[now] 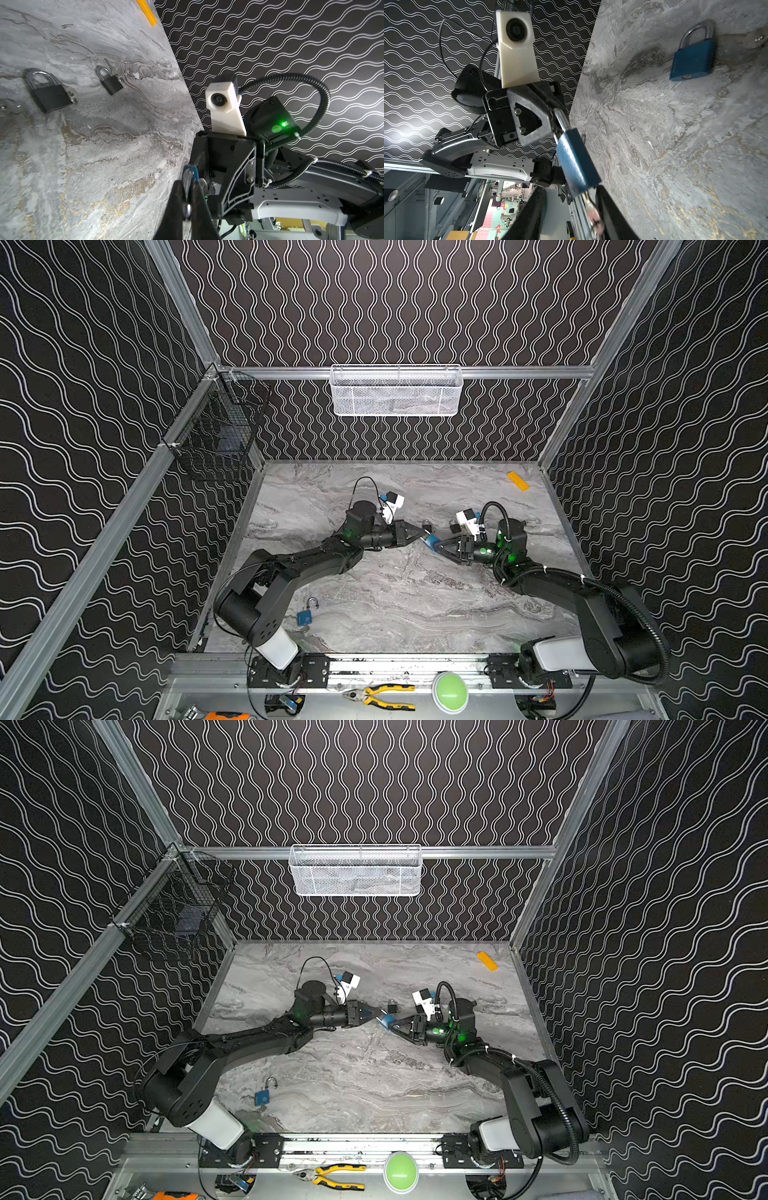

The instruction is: Lock with the key

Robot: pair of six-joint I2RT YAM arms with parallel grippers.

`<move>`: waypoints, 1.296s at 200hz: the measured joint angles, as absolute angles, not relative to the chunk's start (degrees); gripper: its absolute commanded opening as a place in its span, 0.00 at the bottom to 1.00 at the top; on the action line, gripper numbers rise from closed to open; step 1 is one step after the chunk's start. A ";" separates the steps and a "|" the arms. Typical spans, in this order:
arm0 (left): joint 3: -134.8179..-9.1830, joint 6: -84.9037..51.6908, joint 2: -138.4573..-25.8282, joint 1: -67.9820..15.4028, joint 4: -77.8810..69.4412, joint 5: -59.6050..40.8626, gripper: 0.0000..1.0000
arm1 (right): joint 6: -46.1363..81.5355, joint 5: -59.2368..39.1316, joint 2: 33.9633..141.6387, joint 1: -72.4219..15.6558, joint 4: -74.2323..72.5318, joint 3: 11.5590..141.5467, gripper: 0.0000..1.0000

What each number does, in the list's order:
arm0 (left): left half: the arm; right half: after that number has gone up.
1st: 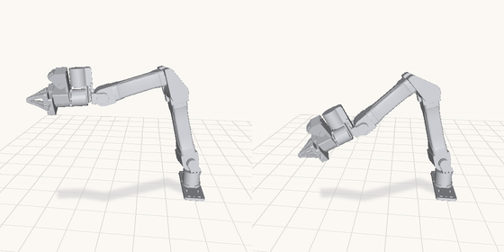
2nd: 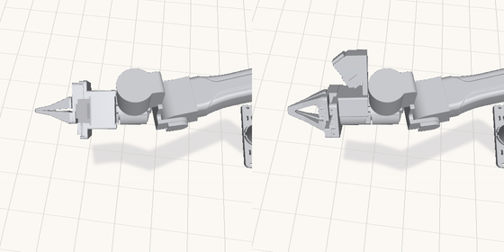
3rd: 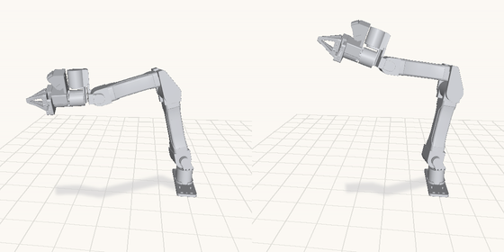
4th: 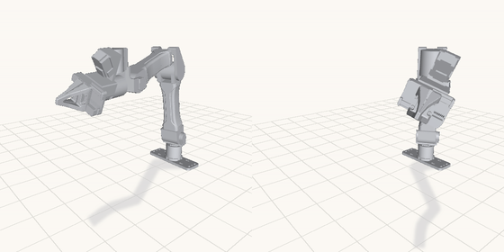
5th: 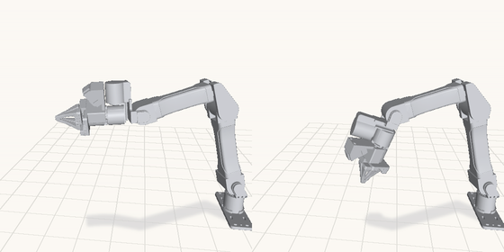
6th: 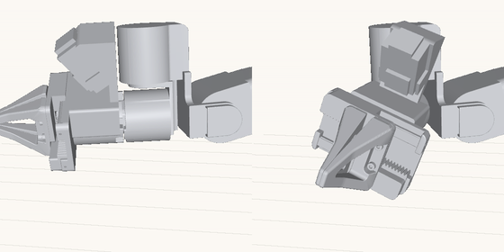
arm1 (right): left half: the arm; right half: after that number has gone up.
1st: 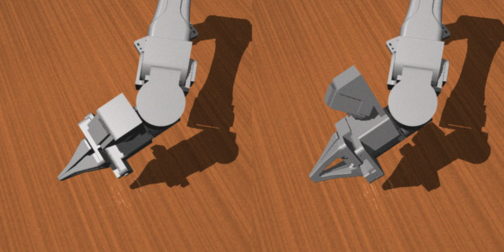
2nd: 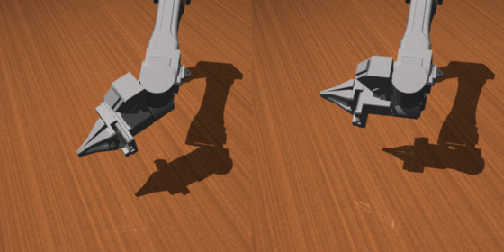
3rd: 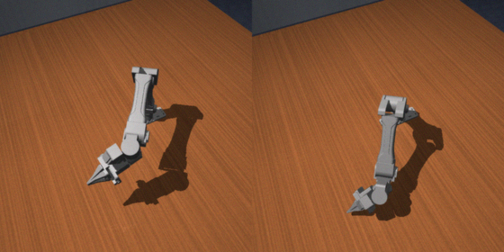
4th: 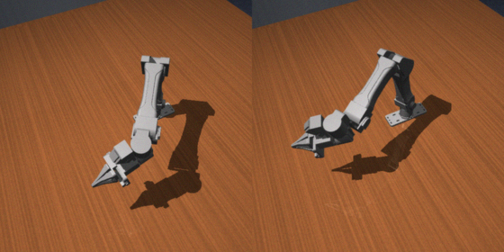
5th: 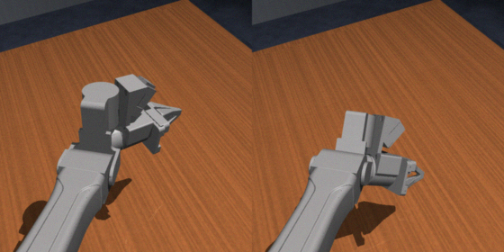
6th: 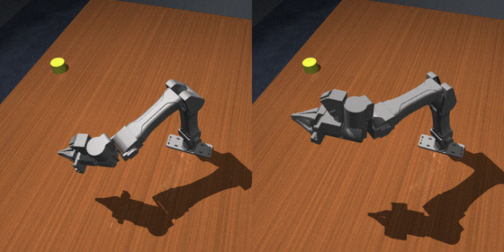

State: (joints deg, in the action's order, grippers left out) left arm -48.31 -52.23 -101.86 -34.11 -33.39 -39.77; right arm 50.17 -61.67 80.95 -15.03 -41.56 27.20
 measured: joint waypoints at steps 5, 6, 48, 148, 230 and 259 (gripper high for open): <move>-48.29 -52.25 -101.86 -34.02 -33.58 -39.77 0.00 | 50.50 -61.65 81.23 -14.98 -42.26 26.87 0.42; -48.29 -52.27 -101.84 -34.02 -33.63 -39.77 0.00 | 50.54 -61.67 81.28 -14.98 -42.37 26.83 0.42; -47.64 -52.73 -101.30 -33.71 -34.37 -39.83 0.00 | 54.78 -61.82 82.98 -15.00 -48.97 24.88 0.38; -46.50 -54.22 -101.30 -33.06 -36.36 -40.80 0.00 | 57.56 -60.69 84.01 -14.48 -54.35 23.70 0.16; -45.60 -56.75 -101.30 -31.44 -36.07 -41.60 0.00 | 57.65 -60.95 84.55 -14.59 -58.72 23.14 0.00; -44.21 -57.52 -101.38 -29.12 -37.67 -41.28 0.00 | 57.32 -58.92 83.20 -14.46 -56.97 22.11 0.00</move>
